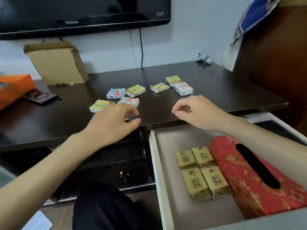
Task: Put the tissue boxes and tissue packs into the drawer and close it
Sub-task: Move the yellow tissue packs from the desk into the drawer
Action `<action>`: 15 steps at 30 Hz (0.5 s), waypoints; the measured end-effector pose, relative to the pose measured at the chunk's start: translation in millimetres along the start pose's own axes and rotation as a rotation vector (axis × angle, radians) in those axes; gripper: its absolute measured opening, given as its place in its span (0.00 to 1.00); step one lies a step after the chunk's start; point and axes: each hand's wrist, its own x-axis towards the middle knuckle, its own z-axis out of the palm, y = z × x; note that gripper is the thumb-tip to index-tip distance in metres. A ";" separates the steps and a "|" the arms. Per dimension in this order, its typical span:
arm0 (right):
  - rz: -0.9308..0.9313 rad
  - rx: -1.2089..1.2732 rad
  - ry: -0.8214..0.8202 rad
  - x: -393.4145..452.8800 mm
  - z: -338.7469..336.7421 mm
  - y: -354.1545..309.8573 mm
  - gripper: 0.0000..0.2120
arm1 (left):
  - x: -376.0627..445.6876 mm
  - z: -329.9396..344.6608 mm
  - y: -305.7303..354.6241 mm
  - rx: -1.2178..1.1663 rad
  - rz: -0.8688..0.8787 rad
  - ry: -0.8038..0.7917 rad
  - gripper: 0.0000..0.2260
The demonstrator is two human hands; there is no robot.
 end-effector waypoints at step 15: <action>-0.009 0.068 0.006 151.4 53.4 -58.5 0.09 | 31.8 14.6 -60.6 0.363 -0.353 -0.026 0.37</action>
